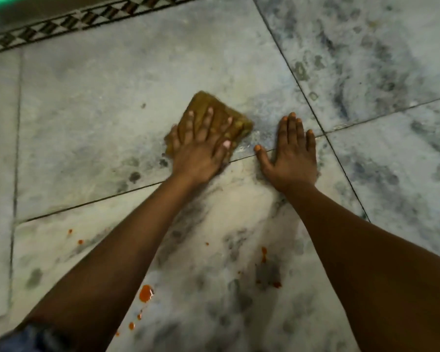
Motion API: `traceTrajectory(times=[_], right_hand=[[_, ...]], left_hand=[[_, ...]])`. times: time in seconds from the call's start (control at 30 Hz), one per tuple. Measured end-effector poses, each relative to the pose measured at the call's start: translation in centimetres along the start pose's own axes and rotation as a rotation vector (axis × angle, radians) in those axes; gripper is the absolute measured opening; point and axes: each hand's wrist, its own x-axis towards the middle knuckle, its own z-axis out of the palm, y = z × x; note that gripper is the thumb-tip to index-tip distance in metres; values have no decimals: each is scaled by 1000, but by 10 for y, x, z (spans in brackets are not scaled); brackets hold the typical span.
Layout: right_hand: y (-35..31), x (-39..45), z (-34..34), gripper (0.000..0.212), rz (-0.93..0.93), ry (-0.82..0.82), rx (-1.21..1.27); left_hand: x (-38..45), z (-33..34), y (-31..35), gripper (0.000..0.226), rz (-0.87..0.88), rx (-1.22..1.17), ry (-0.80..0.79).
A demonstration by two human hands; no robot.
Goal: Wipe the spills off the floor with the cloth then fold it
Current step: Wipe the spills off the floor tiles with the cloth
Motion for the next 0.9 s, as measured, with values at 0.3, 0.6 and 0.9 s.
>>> traceTrajectory(times=[0.3, 0.6, 0.9], right_hand=[[-40, -25, 6, 93, -116, -60, 27], [-75, -39, 27, 85, -165, -18, -3], [-79, -38, 26, 90, -164, 3, 18]], left_hand=[[-11, -27, -115, 55, -535, -101, -96], [-112, -7, -132, 55, -260, -22, -27], [-56, -38, -187, 64, -606, -165, -48]])
